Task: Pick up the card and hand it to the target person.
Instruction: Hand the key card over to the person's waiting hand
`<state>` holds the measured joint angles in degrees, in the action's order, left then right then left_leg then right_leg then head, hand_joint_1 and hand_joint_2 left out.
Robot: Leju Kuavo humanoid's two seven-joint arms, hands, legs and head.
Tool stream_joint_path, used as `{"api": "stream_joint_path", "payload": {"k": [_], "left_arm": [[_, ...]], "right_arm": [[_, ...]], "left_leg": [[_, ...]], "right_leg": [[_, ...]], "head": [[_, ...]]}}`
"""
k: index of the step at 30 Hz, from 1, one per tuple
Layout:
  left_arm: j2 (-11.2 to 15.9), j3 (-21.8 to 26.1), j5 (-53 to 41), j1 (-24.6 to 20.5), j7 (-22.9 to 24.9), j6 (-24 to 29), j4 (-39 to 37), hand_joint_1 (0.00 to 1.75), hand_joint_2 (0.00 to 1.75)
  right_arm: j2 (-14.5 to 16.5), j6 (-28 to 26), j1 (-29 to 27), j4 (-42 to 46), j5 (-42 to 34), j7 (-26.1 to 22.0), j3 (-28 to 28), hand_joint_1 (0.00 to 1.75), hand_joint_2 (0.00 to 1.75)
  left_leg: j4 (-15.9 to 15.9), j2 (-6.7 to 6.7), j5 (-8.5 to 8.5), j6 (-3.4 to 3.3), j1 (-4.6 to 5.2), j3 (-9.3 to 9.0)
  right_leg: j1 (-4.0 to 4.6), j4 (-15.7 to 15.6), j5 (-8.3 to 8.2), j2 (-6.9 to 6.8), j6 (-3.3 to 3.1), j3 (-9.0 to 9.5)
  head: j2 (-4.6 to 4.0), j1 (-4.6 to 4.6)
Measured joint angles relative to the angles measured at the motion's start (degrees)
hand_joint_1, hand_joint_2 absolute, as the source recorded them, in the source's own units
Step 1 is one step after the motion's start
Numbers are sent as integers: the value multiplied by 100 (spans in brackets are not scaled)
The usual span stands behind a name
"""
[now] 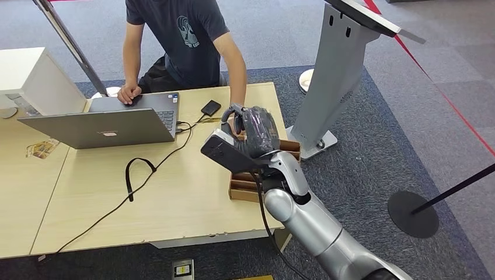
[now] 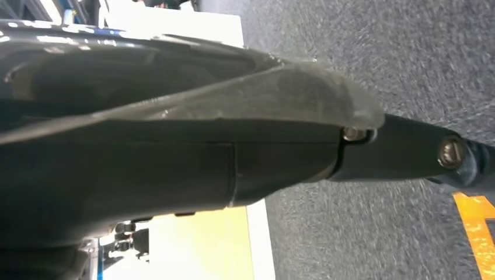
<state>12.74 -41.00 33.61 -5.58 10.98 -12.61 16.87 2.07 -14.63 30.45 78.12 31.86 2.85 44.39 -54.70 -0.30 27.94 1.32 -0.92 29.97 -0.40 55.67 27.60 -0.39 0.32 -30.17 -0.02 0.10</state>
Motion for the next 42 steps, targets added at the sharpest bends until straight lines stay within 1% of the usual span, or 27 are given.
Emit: {"api": "stream_joint_path", "payload": {"k": [28,30,31,32,34,35,36,42], "left_arm": [[-2,231,271,18,147,23,-4,0,0],[-2,234,284,20,149,24,-4,0,0],[-2,234,287,21,150,23,-4,0,0],[-2,235,291,21,150,23,-4,0,0],[-2,236,294,23,155,22,-4,0,0],[-2,236,299,24,159,22,-4,0,0],[-2,236,305,26,163,22,-4,0,0],[-2,237,368,29,187,27,-4,0,0]], "right_arm": [[59,124,2,74,-34,1,266,175,175],[65,134,2,73,-35,2,278,171,175],[70,137,2,72,-36,2,283,166,175],[76,139,2,71,-37,3,286,144,175],[85,145,2,70,-38,6,293,60,175],[86,149,1,69,-38,9,296,22,175],[86,151,1,69,-38,13,301,0,175],[89,171,1,69,-38,33,346,0,175]], "left_leg": [[0,0,0,0,0,2],[0,0,0,0,0,2],[0,0,0,0,0,2],[0,0,0,0,0,2],[0,0,0,0,0,2],[0,0,0,0,0,2],[0,0,0,0,0,2],[0,0,0,0,0,2]], "right_leg": [[0,0,0,0,0,0],[0,0,0,0,0,0],[0,0,0,0,0,-1],[0,0,0,0,0,-1],[0,0,0,0,0,-1],[0,0,0,0,0,-1],[0,0,0,0,0,-1],[0,0,0,0,0,-1]], "head": [[0,0],[0,1],[0,1],[0,0],[0,0],[0,-1],[0,-1],[0,0]]}}
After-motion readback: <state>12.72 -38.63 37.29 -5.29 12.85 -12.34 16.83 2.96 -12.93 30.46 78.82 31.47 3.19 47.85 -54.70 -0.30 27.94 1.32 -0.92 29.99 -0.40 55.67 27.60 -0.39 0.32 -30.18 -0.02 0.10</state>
